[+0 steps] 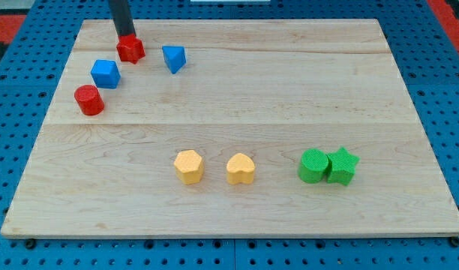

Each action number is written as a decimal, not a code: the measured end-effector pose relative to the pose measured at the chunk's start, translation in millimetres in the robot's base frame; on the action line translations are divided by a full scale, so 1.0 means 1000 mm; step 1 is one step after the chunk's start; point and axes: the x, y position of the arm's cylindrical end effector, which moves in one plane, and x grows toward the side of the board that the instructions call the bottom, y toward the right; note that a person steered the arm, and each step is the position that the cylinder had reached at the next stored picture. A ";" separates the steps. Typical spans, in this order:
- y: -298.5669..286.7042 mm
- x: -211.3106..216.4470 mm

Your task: Move the blue triangle to the right of the blue cube

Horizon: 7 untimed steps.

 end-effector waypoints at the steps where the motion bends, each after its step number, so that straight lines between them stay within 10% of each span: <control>1: 0.000 0.014; 3: 0.014 -0.039; 7: 0.116 0.015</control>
